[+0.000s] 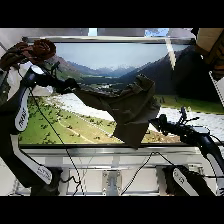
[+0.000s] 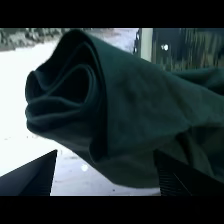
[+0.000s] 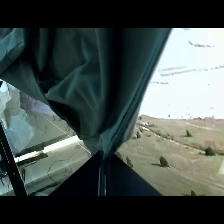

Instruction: Fold the shirts.

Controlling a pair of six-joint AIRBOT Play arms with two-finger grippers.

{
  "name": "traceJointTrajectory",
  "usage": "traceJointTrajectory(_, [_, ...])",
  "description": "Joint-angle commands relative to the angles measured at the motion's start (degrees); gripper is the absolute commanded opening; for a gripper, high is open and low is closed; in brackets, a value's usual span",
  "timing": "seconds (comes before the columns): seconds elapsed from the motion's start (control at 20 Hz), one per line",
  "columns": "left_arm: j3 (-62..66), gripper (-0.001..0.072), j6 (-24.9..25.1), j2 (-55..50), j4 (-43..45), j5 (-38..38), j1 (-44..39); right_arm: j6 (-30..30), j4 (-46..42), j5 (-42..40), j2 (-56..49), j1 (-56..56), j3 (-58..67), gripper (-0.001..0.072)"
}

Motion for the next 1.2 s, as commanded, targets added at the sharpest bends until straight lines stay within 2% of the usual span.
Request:
traceJointTrajectory(0.0, [0.0,0.0688,1.2,-1.3,1.9,8.4,-0.4,0.5,0.9,0.0,1.5,0.0,0.1,0.0023])
traceJointTrajectory(0.2, [0.0,0.0686,2.4,-1.6,4.9,9.0,-0.5,0.5,1.0,-0.9,1.8,0.0,0.1,0.0023])
traceJointTrajectory(0.35, [0.0,0.055,4.2,-1.9,4.1,7.9,-0.5,0.5,1.4,-1.2,1.8,0.0,0.1,0.0023])
traceJointTrajectory(0.4, [0.0,0.044,4.2,-2.1,3.1,7.2,-0.5,0.5,1.6,-1.5,1.8,0.0,0.1,0.0023])
traceJointTrajectory(0.5, [0.0,0.0028,4.2,-2.4,1.2,6.0,-0.5,0.5,2.2,-1.6,1.8,0.0,0.1,0.0023])
traceJointTrajectory(0.65, [0.0,0.0023,4.3,-2.4,-3.8,3.9,-0.5,0.0,3.1,-1.6,1.8,0.0,0.1,0.0023])
traceJointTrajectory(0.75, [0.5,0.0023,4.6,-2.4,-10.4,1.4,-0.4,-1.7,5.6,-2.1,2.5,0.0,0.1,0.0023])
traceJointTrajectory(0.85, [2.4,0.0022,8.9,-2.4,-19.9,0.4,-0.5,-3.0,7.3,-3.8,4.2,0.0,0.8,0.0023])
traceJointTrajectory(1.0, [5.8,0.0022,9.8,-2.4,-31.8,6.6,-0.5,-2.9,6.5,-2.4,4.4,-0.2,2.9,0.0023])
traceJointTrajectory(1.15, [8.2,0.0022,4.6,-2.4,-33.5,13.8,-0.5,-2.8,5.0,-1.2,4.4,-0.2,3.0,0.0022])
